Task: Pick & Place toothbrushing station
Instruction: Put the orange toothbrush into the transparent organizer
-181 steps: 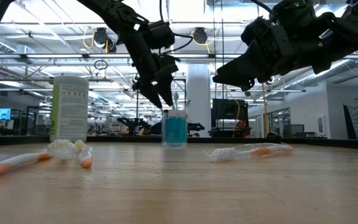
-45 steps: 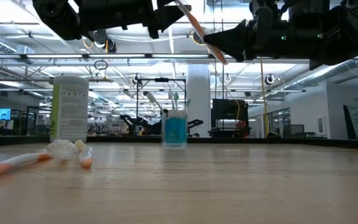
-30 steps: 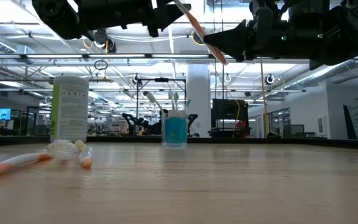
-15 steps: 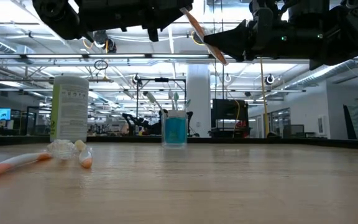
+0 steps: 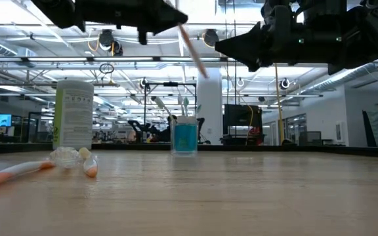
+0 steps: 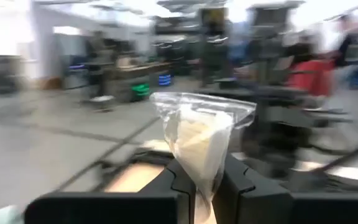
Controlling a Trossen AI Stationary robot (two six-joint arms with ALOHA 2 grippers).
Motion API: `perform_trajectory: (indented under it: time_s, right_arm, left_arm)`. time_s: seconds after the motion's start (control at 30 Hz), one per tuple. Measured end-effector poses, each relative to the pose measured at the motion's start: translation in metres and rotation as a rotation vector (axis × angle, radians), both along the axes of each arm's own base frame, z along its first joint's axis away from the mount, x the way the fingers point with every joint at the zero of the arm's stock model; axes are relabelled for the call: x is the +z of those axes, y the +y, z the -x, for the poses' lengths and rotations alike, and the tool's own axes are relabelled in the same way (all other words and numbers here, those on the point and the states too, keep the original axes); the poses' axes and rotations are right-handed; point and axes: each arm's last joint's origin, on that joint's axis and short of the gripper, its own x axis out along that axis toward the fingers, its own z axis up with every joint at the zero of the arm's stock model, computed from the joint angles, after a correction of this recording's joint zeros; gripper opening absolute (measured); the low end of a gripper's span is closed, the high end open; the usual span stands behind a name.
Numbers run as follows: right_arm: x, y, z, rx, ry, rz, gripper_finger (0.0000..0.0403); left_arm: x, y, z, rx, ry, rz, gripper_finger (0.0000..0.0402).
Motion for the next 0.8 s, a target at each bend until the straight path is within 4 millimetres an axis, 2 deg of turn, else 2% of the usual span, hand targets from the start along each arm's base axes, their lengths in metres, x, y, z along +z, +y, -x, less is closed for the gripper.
perform_trajectory:
  time_s: [0.23, 0.43, 0.6, 0.8]
  right_arm:
    - [-0.007, 0.000, 0.000, 0.000, 0.074, -0.066, 0.0040]
    - [-0.007, -0.001, 0.000, -0.004, 0.073, -0.067, 0.0041]
    - [-0.008, -0.001, 0.000, -0.003, 0.079, -0.067, 0.0041]
    - [-0.008, -0.001, 0.000, -0.004, 0.079, -0.067, 0.0041]
  left_arm:
    - [-0.002, 0.008, 0.008, 0.151, 0.092, 0.009, 0.0012]
    - [-0.017, 0.030, 0.003, 0.218, 0.131, 0.095, 0.0032]
    - [-0.031, 0.045, -0.001, 0.202, 0.162, 0.157, 0.0012]
    - [-0.047, 0.059, -0.006, 0.236, 0.182, 0.228, 0.0029]
